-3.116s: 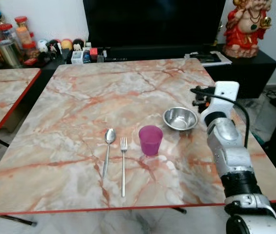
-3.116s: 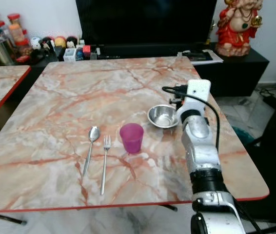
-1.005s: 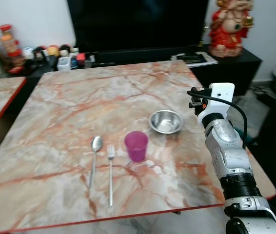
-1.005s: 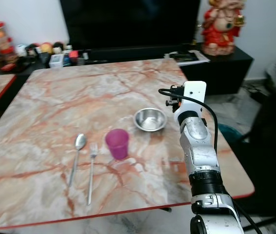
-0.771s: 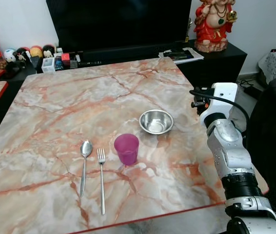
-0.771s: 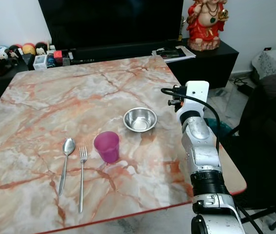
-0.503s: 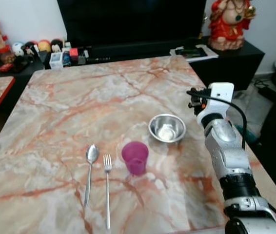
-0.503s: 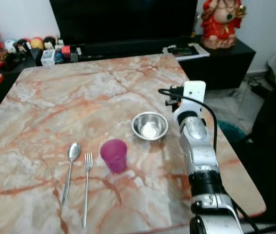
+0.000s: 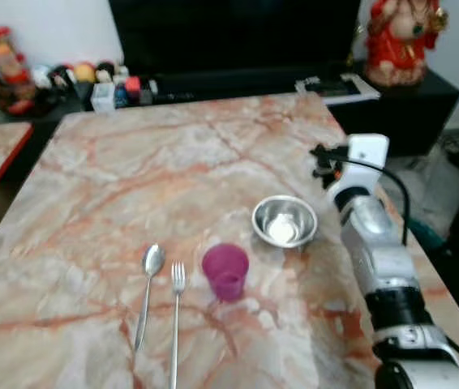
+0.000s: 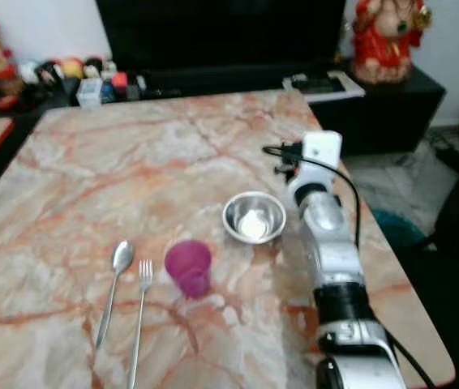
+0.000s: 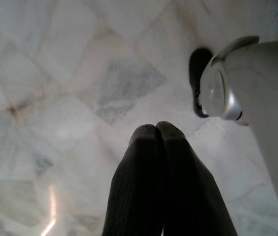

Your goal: Setting the table

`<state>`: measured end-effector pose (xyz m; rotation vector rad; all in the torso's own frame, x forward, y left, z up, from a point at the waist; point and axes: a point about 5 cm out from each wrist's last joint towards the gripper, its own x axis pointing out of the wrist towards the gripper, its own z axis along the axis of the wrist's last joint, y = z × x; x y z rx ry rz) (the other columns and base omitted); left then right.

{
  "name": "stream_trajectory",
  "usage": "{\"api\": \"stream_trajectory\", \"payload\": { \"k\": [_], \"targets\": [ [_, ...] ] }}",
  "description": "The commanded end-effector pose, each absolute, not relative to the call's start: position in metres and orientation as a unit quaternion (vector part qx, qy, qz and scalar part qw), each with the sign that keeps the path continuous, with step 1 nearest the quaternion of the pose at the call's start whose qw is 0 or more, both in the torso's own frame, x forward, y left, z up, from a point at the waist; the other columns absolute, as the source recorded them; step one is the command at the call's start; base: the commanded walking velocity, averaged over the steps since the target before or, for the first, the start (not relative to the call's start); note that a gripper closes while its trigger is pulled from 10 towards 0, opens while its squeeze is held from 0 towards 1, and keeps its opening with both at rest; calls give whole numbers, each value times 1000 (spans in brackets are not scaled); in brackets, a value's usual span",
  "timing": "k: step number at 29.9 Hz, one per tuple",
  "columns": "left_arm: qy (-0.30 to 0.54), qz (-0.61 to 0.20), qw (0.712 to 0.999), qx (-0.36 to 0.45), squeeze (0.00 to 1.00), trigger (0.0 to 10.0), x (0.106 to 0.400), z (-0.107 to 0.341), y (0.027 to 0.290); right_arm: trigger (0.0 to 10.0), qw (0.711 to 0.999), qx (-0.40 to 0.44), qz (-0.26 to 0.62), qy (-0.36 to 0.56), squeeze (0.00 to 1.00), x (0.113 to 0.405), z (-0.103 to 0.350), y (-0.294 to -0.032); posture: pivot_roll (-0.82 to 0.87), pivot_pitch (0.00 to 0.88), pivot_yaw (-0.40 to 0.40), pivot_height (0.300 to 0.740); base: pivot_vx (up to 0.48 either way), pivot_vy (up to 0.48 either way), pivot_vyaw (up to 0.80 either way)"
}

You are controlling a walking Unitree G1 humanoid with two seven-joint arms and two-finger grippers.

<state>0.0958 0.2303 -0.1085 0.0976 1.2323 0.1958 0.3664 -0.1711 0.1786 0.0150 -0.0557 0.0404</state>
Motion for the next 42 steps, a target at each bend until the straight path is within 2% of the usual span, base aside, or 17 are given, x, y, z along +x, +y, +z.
{"api": "stream_trajectory", "payload": {
  "k": [1, 30, 42],
  "targets": [
    [590, 98, 800, 47, 0, 10000, 85, -110, 235, 10000, 999, 14, 35, -36, 0, 368, 184, -161, -107, 32, 30, 740, 281, 0, 0],
    [588, 100, 801, 43, 0, 10000, 87, -110, 235, 10000, 999, 16, 34, -31, 0, 368, 181, -161, -105, 35, 31, 740, 276, 0, 0],
    [586, 100, 803, 40, 0, 10000, 91, -107, 242, 10000, 999, 8, 31, -21, 0, 369, 187, -164, -105, 38, 32, 740, 0, 0, 0]
  ]
}}
